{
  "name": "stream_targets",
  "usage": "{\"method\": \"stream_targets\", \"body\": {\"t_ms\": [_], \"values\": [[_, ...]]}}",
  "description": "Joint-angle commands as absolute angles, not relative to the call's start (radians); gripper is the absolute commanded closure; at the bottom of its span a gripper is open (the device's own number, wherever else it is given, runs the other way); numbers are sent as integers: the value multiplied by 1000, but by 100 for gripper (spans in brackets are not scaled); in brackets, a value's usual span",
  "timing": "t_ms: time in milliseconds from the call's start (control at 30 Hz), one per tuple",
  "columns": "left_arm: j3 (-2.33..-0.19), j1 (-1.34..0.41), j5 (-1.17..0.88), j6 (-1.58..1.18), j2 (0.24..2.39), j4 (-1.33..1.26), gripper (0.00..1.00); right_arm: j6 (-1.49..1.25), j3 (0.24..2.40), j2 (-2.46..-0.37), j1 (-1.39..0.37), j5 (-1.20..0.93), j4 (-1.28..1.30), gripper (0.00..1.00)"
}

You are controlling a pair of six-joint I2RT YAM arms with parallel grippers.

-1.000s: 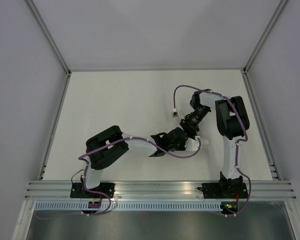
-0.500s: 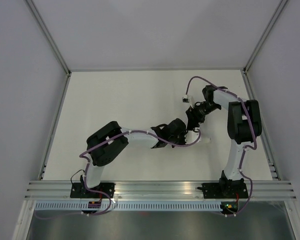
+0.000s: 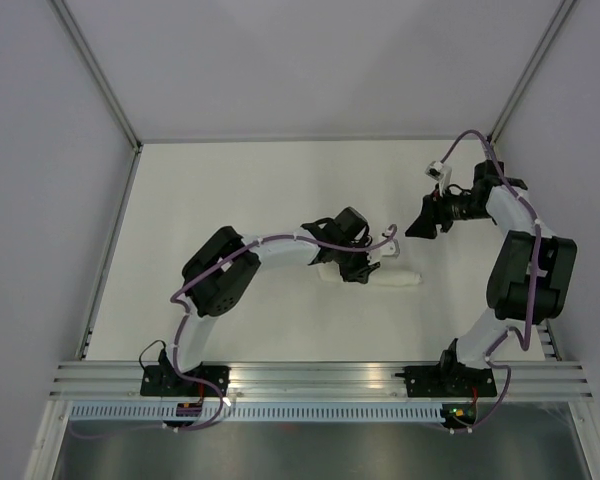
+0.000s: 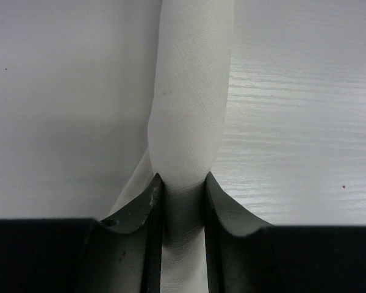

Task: Fold the napkin, place the utensils inside, and roll it up
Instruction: Roll the napkin with the utensil

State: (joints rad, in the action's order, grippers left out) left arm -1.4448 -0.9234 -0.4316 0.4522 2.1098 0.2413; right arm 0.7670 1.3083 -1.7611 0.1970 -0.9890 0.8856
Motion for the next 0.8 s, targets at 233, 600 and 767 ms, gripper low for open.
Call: {"method": "stream_targets", "body": {"t_ms": [233,600,767], "values": [[-1612,-810,-752,385,2305,646,77,933,924,-1358,151,-934,625,24],[-1795,-775,-845,387,2430,801,75,845,575,-1089,-274,-514,244,21],[-1841,-769,-868,382,2465,834,74,841,552,-1161,-402,-401,176,21]]}}
